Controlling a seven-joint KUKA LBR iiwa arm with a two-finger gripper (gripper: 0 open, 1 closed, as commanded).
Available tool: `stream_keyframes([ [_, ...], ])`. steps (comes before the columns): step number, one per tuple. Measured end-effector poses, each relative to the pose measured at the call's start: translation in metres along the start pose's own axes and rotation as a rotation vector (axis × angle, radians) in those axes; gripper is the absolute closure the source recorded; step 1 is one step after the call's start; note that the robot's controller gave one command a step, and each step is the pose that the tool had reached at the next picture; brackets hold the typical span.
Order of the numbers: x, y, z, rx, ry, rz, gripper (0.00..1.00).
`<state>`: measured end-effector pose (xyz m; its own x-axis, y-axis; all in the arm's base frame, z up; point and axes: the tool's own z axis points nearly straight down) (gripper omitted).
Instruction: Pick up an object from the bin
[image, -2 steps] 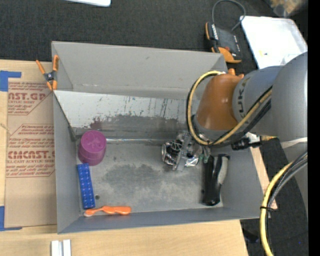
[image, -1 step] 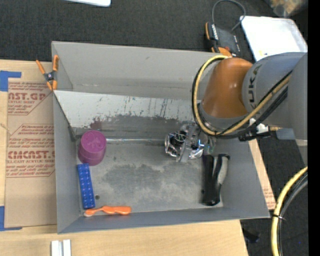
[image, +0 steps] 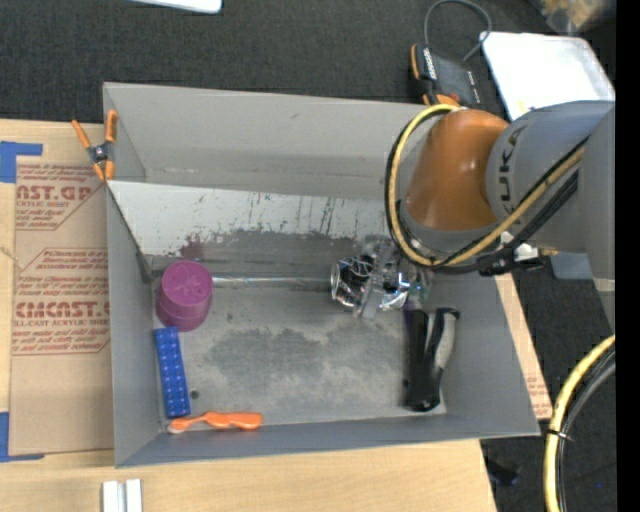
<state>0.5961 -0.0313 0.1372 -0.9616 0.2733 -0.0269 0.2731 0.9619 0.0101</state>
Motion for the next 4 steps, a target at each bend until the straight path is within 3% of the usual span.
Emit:
stream_keyframes([
  [1, 0.02, -0.003, 0.04, 0.001, 0.012, 0.008, 1.0],
  [2, 0.012, -0.003, 0.048, 0.0, 0.007, 0.04, 1.0],
  [3, 0.023, 0.001, 0.068, 0.001, 0.012, 0.021, 1.0],
  [4, 0.018, 0.001, 0.067, -0.001, 0.007, 0.046, 1.0],
])
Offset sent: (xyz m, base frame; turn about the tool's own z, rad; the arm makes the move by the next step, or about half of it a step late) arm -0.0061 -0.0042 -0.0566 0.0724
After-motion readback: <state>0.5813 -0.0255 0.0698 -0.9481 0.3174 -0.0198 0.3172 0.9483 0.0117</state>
